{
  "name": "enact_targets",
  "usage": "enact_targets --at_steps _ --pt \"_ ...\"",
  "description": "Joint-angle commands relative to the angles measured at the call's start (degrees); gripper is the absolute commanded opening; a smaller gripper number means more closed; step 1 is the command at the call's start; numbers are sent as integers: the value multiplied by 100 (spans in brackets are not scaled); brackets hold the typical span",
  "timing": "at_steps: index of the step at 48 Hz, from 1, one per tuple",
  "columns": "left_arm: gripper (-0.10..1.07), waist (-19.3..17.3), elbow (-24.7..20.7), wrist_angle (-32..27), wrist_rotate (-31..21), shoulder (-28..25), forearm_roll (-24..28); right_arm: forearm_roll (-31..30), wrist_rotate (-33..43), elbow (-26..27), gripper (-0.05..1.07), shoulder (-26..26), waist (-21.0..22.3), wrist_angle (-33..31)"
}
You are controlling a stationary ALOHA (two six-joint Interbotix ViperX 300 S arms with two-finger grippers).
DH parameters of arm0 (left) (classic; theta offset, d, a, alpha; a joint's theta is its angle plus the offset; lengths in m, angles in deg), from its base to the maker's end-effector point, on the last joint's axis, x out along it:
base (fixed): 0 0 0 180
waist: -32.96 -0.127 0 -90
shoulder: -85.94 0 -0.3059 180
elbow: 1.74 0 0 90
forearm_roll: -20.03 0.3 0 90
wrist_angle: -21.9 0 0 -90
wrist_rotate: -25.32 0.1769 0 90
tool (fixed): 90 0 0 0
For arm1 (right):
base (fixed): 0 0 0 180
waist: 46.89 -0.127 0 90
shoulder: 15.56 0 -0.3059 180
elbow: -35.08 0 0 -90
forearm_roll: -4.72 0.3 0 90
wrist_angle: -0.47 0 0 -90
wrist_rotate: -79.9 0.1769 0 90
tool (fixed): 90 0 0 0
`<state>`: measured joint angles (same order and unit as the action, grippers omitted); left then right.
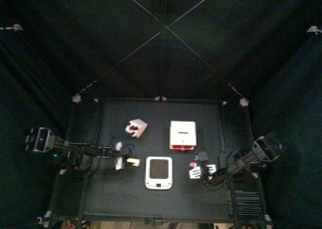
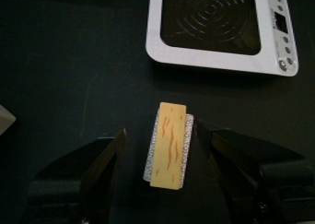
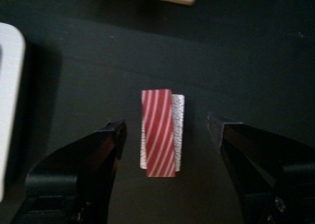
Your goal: Grab salmon sushi
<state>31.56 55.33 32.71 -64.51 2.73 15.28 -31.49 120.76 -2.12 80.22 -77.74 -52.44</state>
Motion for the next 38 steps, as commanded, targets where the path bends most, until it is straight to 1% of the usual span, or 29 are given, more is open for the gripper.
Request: enact_targets --at_steps 1,9,18,28,34,38 --pt "95 -18 -132 44 0 -9 -9 -62 18 35 99 35 -9 202" --pt "95 -9 -132 44 0 -44 -9 -70 9 -35 99 308 -18 316" --pt "95 -9 -149 44 -9 -70 -44 -202 9 -35 99 352 -132 308" --pt "95 9 -149 44 0 -62 -62 -369 -18 0 99 527 -202 299" --pt "95 9 -149 44 0 -62 -62 -352 -114 9 99 659 -229 299" --pt "94 18 -141 44 -9 -62 -62 -229 -211 70 99 747 -202 299"
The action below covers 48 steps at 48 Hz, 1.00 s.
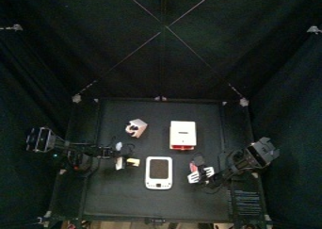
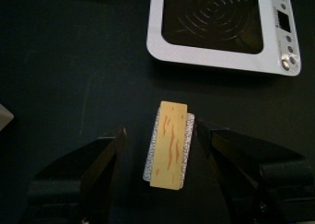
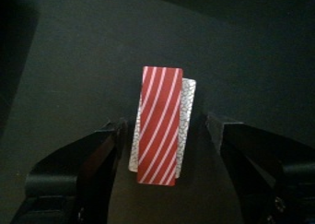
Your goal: Grab salmon sushi
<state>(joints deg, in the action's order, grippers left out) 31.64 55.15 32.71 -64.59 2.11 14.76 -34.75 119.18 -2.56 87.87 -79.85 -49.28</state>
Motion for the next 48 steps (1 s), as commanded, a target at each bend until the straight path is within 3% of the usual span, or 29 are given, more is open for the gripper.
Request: enact_targets --at_steps 1,11,28,48 --pt "94 9 -132 44 9 0 0 123 -62 123 99 -9 0 -18" --pt "94 9 -132 44 0 0 0 475 -255 229 99 149 62 -176" --pt "94 26 -193 44 9 0 9 527 -264 255 96 211 53 -272" --pt "94 97 -580 290 44 0 422 378 -378 246 64 -132 62 -264"
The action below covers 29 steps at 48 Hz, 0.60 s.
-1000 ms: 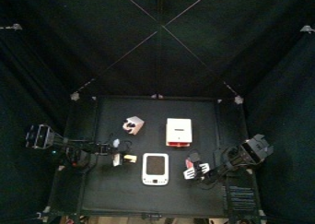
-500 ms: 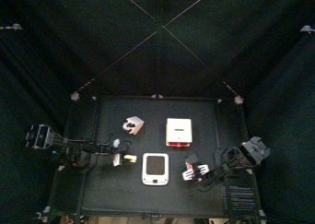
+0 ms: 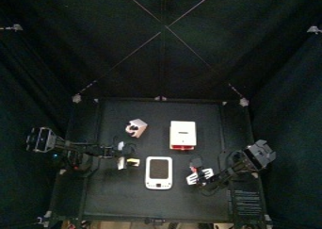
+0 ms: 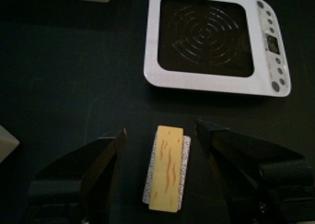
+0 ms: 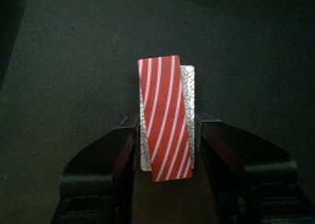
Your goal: Grab salmon sushi
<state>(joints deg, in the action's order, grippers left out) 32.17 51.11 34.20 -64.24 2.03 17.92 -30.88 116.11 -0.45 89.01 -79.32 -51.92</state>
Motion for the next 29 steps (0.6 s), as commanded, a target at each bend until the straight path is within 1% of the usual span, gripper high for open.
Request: enact_targets --at_steps 1,9,12,29 --pt "94 53 -185 167 9 9 132 -18 -123 35 63 -290 9 -9" --pt "94 158 -220 325 9 9 290 -18 -624 132 63 -677 9 -9" --pt "94 167 -237 343 9 9 290 -18 -703 167 63 -729 18 -9" --pt "94 167 -281 396 9 0 290 -26 -809 149 63 -738 44 -9"
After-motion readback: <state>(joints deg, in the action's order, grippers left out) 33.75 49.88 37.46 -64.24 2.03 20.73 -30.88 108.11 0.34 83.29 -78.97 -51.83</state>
